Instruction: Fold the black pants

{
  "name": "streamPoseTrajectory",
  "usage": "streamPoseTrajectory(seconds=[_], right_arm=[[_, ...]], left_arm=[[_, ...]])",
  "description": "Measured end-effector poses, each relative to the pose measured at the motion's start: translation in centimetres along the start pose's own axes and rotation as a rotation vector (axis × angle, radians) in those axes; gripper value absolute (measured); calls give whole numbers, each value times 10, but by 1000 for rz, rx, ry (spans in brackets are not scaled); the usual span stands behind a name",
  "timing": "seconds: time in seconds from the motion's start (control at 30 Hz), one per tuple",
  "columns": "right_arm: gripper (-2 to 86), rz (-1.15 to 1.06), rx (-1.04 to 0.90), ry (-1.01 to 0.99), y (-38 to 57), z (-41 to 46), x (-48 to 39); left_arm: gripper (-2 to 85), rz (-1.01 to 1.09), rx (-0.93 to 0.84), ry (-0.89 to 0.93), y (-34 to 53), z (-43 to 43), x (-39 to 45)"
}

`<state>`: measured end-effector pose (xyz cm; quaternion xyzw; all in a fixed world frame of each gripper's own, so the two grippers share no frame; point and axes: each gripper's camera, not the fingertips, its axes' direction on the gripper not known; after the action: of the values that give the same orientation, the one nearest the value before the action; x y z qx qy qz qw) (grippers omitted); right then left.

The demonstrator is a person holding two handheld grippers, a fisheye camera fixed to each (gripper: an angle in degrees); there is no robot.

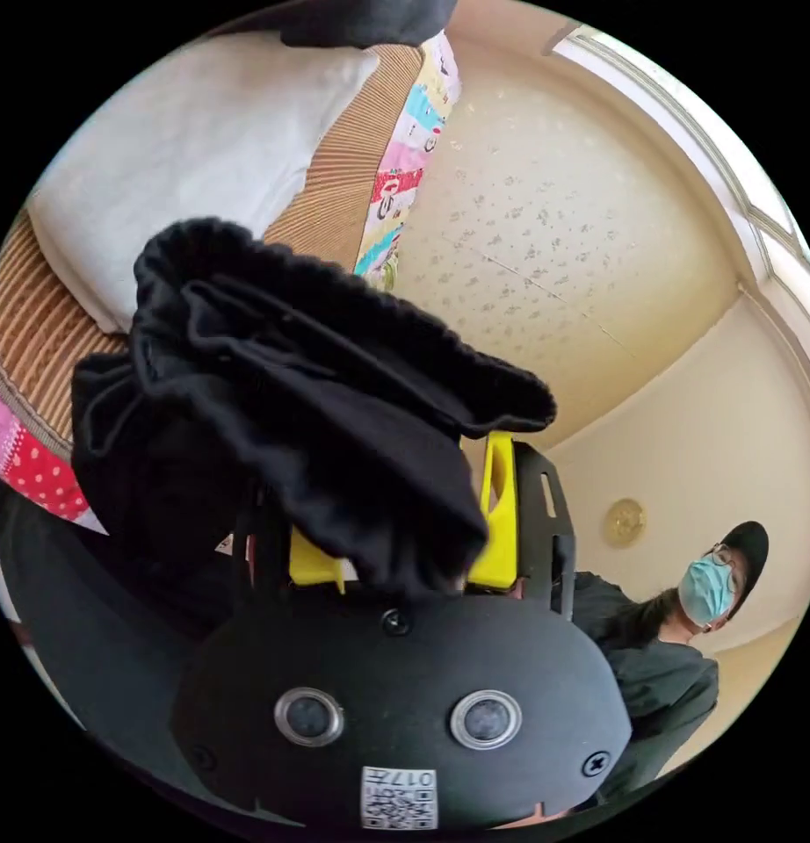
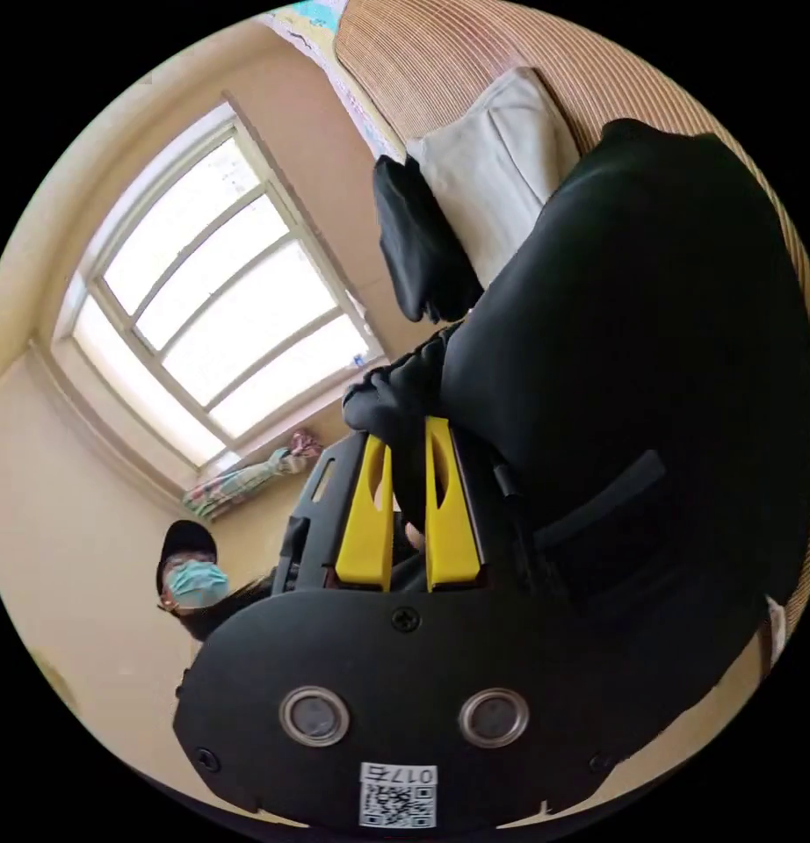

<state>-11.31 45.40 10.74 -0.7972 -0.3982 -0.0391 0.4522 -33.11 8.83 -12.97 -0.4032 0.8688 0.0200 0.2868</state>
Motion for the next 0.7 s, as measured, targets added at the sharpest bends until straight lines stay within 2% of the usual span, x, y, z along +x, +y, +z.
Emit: streamPoseTrajectory(seconds=[0.07, 0.13, 0.2, 0.3, 0.37, 0.4, 0.5, 0.53, 0.57, 0.63, 0.67, 0.7], right_arm=[[57, -96, 85, -348, 69, -36, 12], [48, -192, 106, -431, 112, -52, 6], [39, -273, 151, -434, 152, -70, -8], [22, -529, 202, -462, 219, -119, -57], [11, -775, 299, -503, 280, -178, -111], [9, -822, 334, -481, 296, -193, -126], [5, -971, 466, -206, 357, -267, -209], [6, -1009, 502, -84, 367, -292, -246], [9, -946, 545, -38, 363, -318, -279], [17, -860, 633, -34, 343, -355, -325], [28, -838, 766, 26, 331, -381, -354], [35, -807, 844, 59, 325, -394, -365]], left_arm=[[169, 16, -144, 40, 4, 51, 2], [151, 98, -231, -42, 16, 85, 18], [132, 193, -320, -76, 30, 117, 37], [99, 395, -409, -16, 58, 147, 87], [70, 584, -502, -79, 84, 162, 143], [63, 637, -522, -96, 91, 166, 159], [41, 879, -631, -184, 112, 199, 241], [42, 980, -662, -273, 111, 226, 275], [45, 1070, -664, -395, 104, 260, 308], [55, 1133, -587, -601, 77, 318, 347], [66, 1108, -469, -718, 48, 351, 367], [76, 1077, -404, -754, 31, 365, 375]])
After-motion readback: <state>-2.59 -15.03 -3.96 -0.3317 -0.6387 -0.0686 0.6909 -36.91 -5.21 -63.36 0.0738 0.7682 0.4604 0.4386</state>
